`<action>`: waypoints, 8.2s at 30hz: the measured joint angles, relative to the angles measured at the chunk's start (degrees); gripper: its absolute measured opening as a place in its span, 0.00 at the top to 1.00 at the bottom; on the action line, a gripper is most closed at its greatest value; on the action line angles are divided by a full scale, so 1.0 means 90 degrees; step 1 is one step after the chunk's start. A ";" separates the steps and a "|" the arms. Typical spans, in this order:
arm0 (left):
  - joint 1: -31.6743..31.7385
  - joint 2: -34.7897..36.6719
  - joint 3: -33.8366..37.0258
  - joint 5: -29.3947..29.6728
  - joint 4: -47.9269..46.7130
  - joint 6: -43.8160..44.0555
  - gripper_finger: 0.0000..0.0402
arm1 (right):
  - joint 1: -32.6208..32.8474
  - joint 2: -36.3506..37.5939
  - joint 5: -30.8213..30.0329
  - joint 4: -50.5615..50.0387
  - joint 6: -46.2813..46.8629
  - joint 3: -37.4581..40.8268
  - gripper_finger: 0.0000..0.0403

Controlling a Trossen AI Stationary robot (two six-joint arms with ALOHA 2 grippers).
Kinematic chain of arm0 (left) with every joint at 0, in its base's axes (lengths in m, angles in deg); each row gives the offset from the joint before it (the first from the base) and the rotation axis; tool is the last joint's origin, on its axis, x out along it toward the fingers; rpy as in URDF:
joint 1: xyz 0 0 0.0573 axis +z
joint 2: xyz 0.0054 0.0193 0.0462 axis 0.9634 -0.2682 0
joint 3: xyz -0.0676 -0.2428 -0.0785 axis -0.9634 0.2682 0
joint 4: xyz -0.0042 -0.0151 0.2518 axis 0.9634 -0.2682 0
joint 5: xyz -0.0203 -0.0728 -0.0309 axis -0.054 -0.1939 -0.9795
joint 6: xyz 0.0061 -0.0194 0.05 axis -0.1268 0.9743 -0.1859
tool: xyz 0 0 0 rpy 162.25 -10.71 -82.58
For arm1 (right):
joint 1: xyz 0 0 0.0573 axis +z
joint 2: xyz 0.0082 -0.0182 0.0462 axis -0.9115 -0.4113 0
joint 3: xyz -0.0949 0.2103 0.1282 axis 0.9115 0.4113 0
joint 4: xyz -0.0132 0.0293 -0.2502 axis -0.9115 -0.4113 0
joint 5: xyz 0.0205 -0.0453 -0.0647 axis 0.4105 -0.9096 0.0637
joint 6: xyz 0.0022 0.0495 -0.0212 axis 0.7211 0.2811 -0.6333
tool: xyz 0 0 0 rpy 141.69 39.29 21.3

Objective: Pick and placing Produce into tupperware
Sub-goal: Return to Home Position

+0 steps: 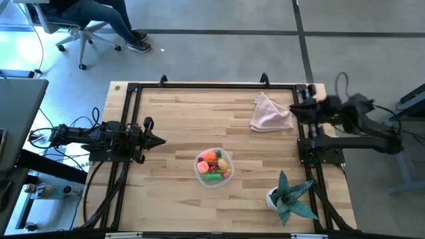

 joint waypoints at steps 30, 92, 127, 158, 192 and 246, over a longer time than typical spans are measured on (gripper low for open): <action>0.0000 0.0000 0.0000 0.0001 -0.0180 0.0000 0.99 | 0.0304 0.2990 -0.0355 0.0935 0.1467 0.3796 0.92; 0.0000 0.0000 0.0000 0.0001 -0.0180 0.0000 0.99 | 0.0306 0.2879 -0.0636 -0.0547 0.0717 0.4490 1.00; -0.0002 0.0002 0.0000 -0.2412 -0.0172 0.0192 0.99 | 0.0304 0.2879 -0.0622 -0.0548 0.0695 0.4490 1.00; -0.0002 0.0001 0.0000 -0.2414 -0.0180 0.0189 0.99 | 0.0304 0.2881 -0.0625 -0.0549 0.0693 0.4490 1.00; -0.0002 0.0002 0.0000 -0.2418 -0.0179 0.0189 0.99 | 0.0306 0.2879 -0.0626 -0.0549 0.0695 0.4490 1.00; 0.0000 0.0002 0.0000 -0.2420 -0.0178 0.0189 0.99 | 0.0305 0.2880 -0.0626 -0.0548 0.0694 0.4490 1.00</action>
